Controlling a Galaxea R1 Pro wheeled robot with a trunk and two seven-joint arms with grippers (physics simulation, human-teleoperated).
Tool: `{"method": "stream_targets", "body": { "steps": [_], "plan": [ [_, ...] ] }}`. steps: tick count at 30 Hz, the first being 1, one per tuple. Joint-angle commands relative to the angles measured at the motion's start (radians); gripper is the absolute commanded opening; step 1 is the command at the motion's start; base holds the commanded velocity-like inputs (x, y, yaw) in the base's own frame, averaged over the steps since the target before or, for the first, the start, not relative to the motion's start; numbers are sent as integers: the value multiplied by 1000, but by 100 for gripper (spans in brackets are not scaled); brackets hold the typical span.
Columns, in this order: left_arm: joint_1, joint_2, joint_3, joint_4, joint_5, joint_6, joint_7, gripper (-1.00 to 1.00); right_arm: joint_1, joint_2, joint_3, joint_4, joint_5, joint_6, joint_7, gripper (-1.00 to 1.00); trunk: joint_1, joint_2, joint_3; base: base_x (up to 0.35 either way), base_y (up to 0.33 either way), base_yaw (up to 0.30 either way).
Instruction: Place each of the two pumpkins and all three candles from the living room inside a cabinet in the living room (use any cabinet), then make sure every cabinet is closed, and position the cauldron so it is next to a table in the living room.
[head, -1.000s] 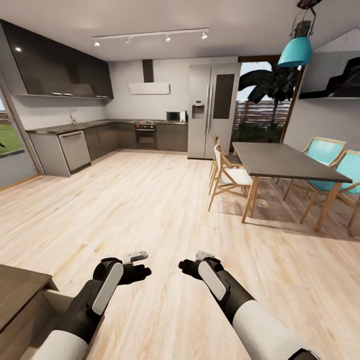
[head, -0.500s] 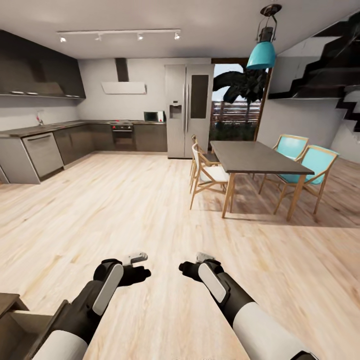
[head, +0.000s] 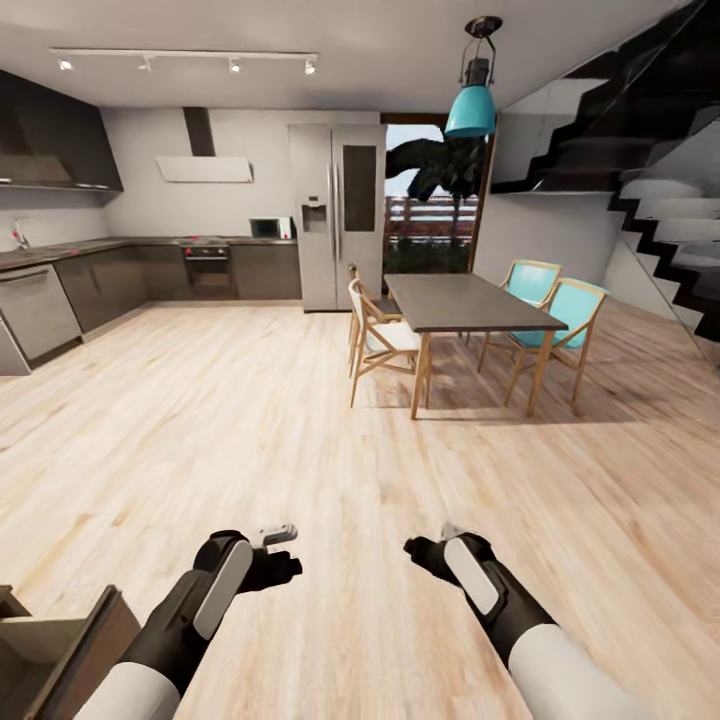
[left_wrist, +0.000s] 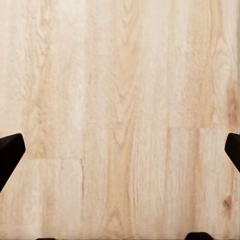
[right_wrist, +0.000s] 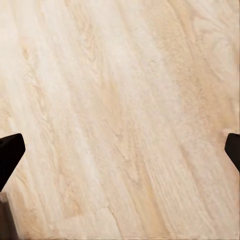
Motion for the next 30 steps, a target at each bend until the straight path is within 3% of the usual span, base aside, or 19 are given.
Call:
{"method": "stream_targets", "body": {
  "steps": [1, 5, 8, 15, 21, 24, 30],
  "plan": [
    [0, -1, -1, 0, 0, 0, 0, 100, 6, -2, -9, 0, 0, -1, 0, 100, 0, 0, -1, -277, 0, -149],
    [0, -3, -3, 2, 0, -1, 1, 100, 35, -16, -83, -1, 0, 3, 0, 100, 0, 0, -8, -232, -13, -137],
    [0, -3, -4, 4, 0, -2, 2, 100, 40, -24, -109, -1, 0, 6, 0, 100, 0, 0, -12, -121, -59, -105],
    [0, -3, -3, 23, 2, -57, 4, 100, 42, -32, -123, 3, -2, 6, 1, 100, 0, 0, -23, 9, -157, -91],
    [0, -4, -2, 30, 3, -65, 8, 100, 48, -85, -126, 9, -3, 6, 3, 100, 0, 0, -33, 128, -230, -92],
    [0, -4, -4, 38, 2, -66, 9, 100, 50, -94, -126, 11, -3, 6, 3, 100, 0, 0, -38, 163, -263, -93],
    [0, -4, -49, 49, 0, -70, 11, 100, 51, -101, -147, 18, -2, 3, 2, 100, 0, 0, -46, 175, -280, -67]
  ]
}}
